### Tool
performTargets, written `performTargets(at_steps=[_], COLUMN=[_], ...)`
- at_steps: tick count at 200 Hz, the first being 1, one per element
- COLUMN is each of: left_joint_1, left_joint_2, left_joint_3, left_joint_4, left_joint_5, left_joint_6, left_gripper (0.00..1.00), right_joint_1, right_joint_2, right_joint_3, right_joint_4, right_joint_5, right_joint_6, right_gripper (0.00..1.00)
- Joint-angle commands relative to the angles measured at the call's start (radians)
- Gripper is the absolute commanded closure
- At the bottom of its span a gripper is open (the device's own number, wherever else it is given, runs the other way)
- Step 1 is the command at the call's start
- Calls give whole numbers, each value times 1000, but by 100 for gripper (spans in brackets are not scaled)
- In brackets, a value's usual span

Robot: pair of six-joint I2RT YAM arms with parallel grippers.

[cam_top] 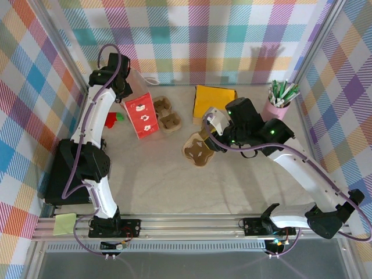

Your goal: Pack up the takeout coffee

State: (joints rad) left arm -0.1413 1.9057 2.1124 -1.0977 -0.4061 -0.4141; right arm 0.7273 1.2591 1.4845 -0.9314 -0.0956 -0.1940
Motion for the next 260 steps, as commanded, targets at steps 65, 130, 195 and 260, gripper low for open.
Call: performTargets(at_steps=[65, 130, 195, 260], left_joint_1=[11, -42, -258, -389], left_joint_2=[-183, -459, -602, -623], left_joint_3=[-115, -316, -433, -562], left_joint_4=[-44, -128, -55, 199], left_joint_5=[140, 379, 663, 813], left_joint_6=[35, 62, 86, 74], left_gripper=[100, 100, 100, 100], right_joint_1=[3, 3, 3, -15], right_joint_2=[-83, -127, -32, 105], right_joint_3=[54, 161, 315, 482], right_joint_4=[-43, -107, -141, -250], right_joint_5=[-73, -110, -225, -385], right_joint_6=[39, 66, 80, 55], right_gripper=[71, 71, 72, 73])
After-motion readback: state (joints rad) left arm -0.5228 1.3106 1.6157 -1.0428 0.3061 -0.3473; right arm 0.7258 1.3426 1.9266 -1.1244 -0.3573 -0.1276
